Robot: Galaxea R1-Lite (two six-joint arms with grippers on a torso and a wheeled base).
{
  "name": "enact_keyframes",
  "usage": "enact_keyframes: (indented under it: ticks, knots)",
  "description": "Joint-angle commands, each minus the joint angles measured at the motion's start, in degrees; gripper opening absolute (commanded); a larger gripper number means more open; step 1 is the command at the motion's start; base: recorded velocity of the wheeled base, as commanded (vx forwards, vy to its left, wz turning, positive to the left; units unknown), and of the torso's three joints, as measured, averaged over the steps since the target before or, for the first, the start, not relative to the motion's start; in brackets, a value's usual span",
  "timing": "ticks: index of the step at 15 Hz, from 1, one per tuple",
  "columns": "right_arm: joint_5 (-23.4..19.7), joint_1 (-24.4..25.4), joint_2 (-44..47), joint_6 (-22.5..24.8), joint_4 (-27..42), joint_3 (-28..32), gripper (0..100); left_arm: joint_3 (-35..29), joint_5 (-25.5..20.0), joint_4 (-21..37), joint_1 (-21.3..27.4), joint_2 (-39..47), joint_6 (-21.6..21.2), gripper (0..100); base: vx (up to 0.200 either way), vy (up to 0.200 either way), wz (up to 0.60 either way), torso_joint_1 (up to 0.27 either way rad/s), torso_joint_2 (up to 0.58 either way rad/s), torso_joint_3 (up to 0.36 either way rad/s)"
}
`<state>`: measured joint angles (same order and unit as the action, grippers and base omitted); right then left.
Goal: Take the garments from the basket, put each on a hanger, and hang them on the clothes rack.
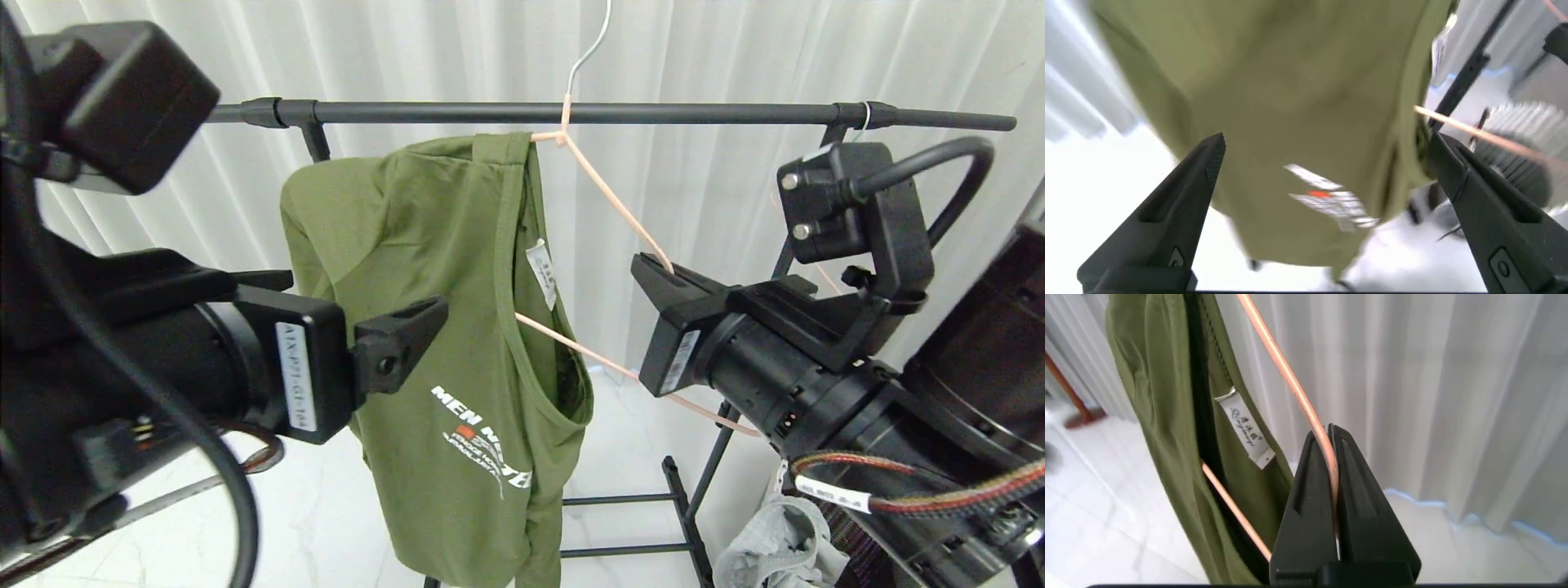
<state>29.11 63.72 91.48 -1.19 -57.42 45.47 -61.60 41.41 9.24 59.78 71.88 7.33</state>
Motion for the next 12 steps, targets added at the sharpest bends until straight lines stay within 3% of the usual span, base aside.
enact_keyframes:
  ticks: [1,2,3,4,5,6,7,8,12]
  knots:
    - [-0.81,-0.97,-4.91,0.93,-0.06,-5.13,0,1.83,-7.75,-0.01,-0.54,-7.98,-5.57,100,0.0,0.0,0.0,0.0,0.0,0.0]
    - [-1.16,-1.05,-6.75,1.81,-0.06,-6.97,0,2.45,-14.34,-0.01,-1.86,-10.26,-9.26,100,0.0,0.0,0.0,0.0,0.0,0.0]
    - [-1.25,-1.05,-7.72,2.25,-0.06,-7.85,0,2.98,-17.68,-0.01,-3.53,-11.14,-11.28,100,0.0,0.0,0.0,0.0,0.0,0.0]
    - [-2.22,-1.05,-10.53,3.66,-0.06,-10.4,0,4.47,-26.03,-0.01,-10.12,-11.85,-17.26,100,0.0,0.0,0.0,0.0,0.0,0.0]
    - [-3.36,-1.05,-12.2,4.1,-0.06,-12.16,0,5.0,-30.43,-0.1,-13.02,-11.93,-20.69,100,0.0,0.0,0.0,0.0,0.0,0.0]
    - [-5.38,-1.05,-15.19,5.15,-0.06,-16.12,0,5.44,-39.04,-0.72,-15.66,-11.49,-25.26,100,0.0,0.0,0.0,0.0,0.0,0.0]
    - [-6.44,-0.97,-16.86,6.64,-0.06,-18.31,0,5.79,-43.35,-1.15,-16.28,-10.79,-26.75,100,0.0,0.0,0.0,0.0,0.0,0.0]
    - [-7.31,-0.97,-18.35,8.05,-0.06,-20.33,0,6.05,-45.98,-1.86,-16.28,-8.95,-27.19,100,0.0,0.0,0.0,0.0,0.0,0.0]
    - [-8.9,-0.61,-19.23,10.95,-0.06,-21.83,0,6.4,-48.97,-7.22,-15.93,-1.39,-27.19,100,0.0,0.0,0.0,0.0,0.0,0.0]
